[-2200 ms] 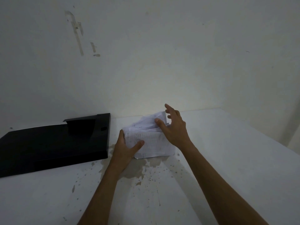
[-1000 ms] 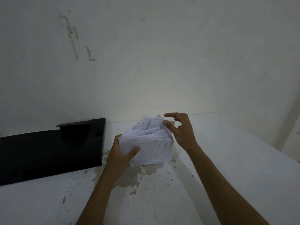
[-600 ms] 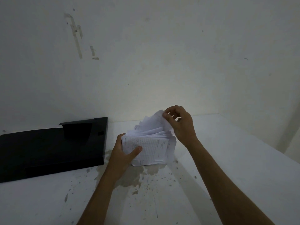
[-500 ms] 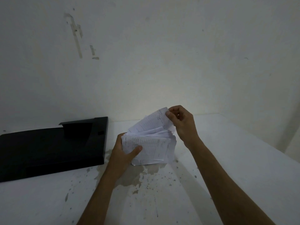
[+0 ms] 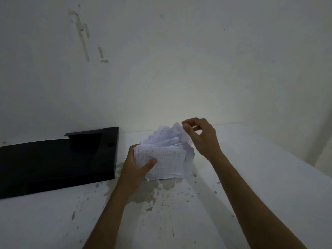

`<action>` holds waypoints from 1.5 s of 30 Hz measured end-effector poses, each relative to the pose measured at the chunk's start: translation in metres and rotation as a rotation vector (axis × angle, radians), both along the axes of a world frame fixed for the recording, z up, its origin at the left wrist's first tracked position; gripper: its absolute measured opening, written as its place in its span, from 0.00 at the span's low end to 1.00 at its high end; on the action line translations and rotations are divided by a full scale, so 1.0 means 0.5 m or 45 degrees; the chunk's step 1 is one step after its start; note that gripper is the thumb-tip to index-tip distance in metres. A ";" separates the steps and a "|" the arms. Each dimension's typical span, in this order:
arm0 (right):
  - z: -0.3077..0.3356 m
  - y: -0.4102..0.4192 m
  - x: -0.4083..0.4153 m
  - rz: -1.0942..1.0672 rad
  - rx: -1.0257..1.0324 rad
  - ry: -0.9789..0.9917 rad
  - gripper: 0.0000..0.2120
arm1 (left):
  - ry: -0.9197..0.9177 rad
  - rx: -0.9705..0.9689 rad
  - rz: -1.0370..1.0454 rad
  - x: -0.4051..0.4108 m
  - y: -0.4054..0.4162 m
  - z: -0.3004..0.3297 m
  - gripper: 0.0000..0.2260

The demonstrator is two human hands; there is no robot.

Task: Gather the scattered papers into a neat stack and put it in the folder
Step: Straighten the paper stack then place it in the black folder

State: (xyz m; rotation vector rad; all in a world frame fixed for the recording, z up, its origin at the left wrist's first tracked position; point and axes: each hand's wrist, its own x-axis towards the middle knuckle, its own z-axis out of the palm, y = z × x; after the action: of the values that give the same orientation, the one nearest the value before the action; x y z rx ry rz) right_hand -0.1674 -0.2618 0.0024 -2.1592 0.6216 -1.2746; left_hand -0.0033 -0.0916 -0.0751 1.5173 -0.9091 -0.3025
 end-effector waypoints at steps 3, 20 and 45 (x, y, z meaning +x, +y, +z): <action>0.026 0.026 0.036 0.097 -0.203 0.197 0.12 | -0.017 0.035 0.023 0.001 0.001 0.000 0.49; 0.001 -0.034 0.025 0.001 0.239 -0.060 0.03 | -0.001 -0.035 -0.010 -0.006 0.003 0.005 0.30; 0.048 0.036 0.040 0.054 -0.333 0.132 0.15 | 0.072 -0.002 0.019 -0.003 -0.002 0.001 0.34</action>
State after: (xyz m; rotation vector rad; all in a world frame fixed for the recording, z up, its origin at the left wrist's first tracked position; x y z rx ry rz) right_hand -0.1472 -0.2440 0.0265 -2.4505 0.4681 -1.2883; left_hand -0.0050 -0.0925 -0.0748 1.5063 -0.8529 -0.3325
